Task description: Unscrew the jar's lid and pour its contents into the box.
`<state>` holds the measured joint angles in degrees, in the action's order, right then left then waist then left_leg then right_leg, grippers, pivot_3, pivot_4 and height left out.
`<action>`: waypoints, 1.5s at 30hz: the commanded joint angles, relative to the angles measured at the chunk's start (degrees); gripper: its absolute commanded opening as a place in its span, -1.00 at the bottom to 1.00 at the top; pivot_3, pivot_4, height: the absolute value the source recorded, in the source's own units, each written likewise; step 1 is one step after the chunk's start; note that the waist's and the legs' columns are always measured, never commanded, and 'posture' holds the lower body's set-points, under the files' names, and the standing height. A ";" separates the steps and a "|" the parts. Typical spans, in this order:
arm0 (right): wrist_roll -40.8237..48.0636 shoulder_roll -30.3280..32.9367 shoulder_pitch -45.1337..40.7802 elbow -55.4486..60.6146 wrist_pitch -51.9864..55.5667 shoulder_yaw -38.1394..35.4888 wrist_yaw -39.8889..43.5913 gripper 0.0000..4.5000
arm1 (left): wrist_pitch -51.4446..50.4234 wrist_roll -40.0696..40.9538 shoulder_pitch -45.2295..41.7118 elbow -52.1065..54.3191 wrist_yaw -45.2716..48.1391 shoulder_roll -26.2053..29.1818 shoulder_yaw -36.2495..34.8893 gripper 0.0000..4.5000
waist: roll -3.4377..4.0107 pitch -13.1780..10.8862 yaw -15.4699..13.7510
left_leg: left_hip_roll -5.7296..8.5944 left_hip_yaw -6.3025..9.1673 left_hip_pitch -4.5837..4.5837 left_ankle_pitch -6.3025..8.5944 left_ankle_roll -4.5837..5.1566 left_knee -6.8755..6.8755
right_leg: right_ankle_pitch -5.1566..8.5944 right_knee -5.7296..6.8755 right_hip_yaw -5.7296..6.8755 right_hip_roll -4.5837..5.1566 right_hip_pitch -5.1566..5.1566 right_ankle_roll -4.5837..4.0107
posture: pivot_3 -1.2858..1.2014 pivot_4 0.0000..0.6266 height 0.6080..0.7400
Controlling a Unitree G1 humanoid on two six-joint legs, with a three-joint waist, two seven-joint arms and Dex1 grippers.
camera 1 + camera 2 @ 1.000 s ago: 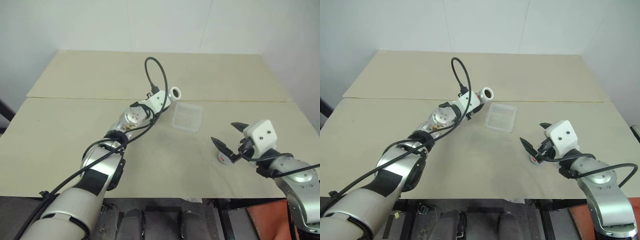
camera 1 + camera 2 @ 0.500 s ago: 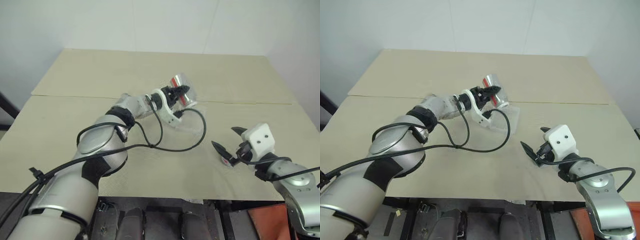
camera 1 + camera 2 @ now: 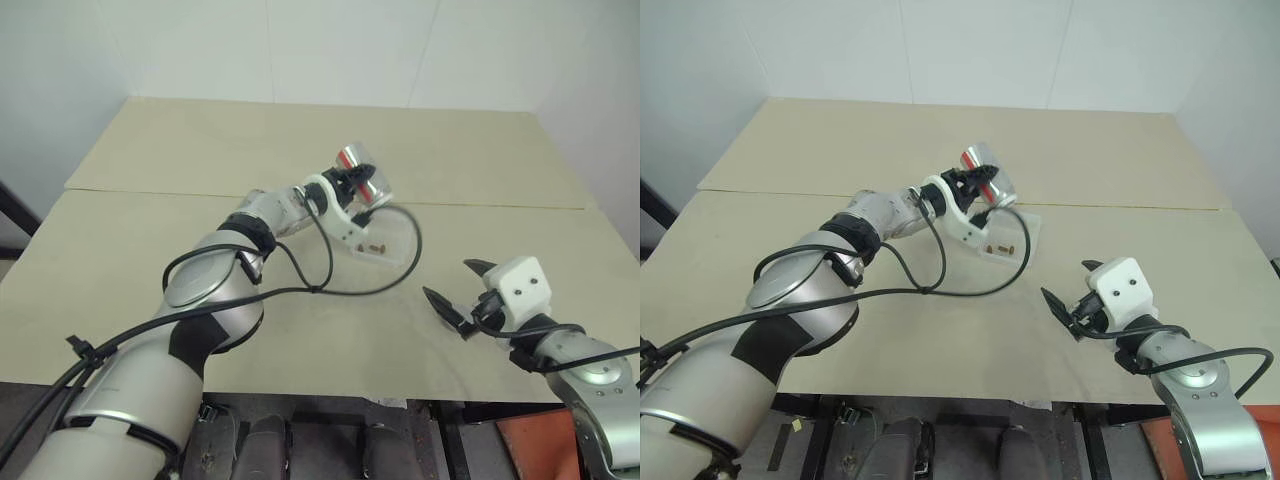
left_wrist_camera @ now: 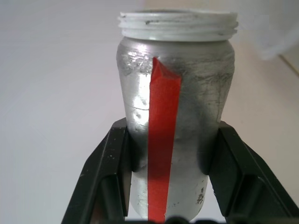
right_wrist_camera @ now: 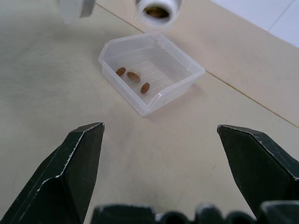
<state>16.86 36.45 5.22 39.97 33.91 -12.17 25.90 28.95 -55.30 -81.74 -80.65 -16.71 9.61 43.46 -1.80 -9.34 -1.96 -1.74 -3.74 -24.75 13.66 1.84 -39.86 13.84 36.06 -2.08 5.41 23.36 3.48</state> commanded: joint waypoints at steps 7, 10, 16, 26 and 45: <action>-0.94 1.08 -2.13 -0.67 -1.38 -0.85 0.85 0.99 | -8.99 46.25 7.69 4.47 39.62 -2.28 -43.01 -0.15 | 0.01 0.00 1.40 | -0.02 0.01 0.00 -0.01 0.00 -0.06 | -0.01 0.06 0.02 0.00 -0.01 -0.01 | 0.03 -0.52 1.00; -1.23 0.96 -3.06 -1.40 -1.54 -0.27 1.12 0.99 | -13.30 54.05 10.21 7.65 44.93 -1.36 -49.85 -0.15 | 0.02 0.01 1.52 | -0.01 0.05 0.01 0.00 0.00 -0.06 | -0.01 0.08 0.02 -0.01 -0.02 0.00 | 0.03 -0.52 1.00; -1.32 0.76 -3.91 -2.20 -1.82 0.39 1.98 0.99 | -26.25 66.92 25.85 32.57 56.03 0.36 -55.23 -0.15 | 0.09 0.05 2.05 | -0.05 0.11 0.08 -0.01 0.00 -0.04 | -0.02 0.27 0.00 -0.02 -0.10 -0.01 | 0.03 -0.52 1.00; -2.30 0.21 -6.65 -6.22 -4.35 3.18 3.51 0.99 | -33.10 67.56 58.40 72.45 47.34 -3.99 -49.15 -0.15 | 0.10 0.06 1.31 | -0.03 0.37 0.43 0.00 0.01 -0.09 | -0.02 0.50 -0.17 0.01 -0.31 -0.01 | 0.03 -0.52 1.00; -3.37 1.24 -6.03 -6.18 -4.49 2.91 4.52 1.00 | -23.45 64.40 64.10 64.89 45.55 -2.87 -44.14 0.73 | 0.25 0.18 1.50 | -0.07 0.31 1.24 0.00 0.01 0.01 | -0.05 0.10 -0.25 -0.02 -1.07 -0.04 | 0.03 -0.52 1.00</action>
<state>13.61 36.88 -0.67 31.19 30.40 -7.69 30.11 5.05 8.42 -17.52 -16.96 28.28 6.63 -1.07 -1.55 -9.16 -0.45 -1.82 -3.43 -23.52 13.66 1.86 -39.84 13.79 36.16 -2.34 5.38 22.30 3.44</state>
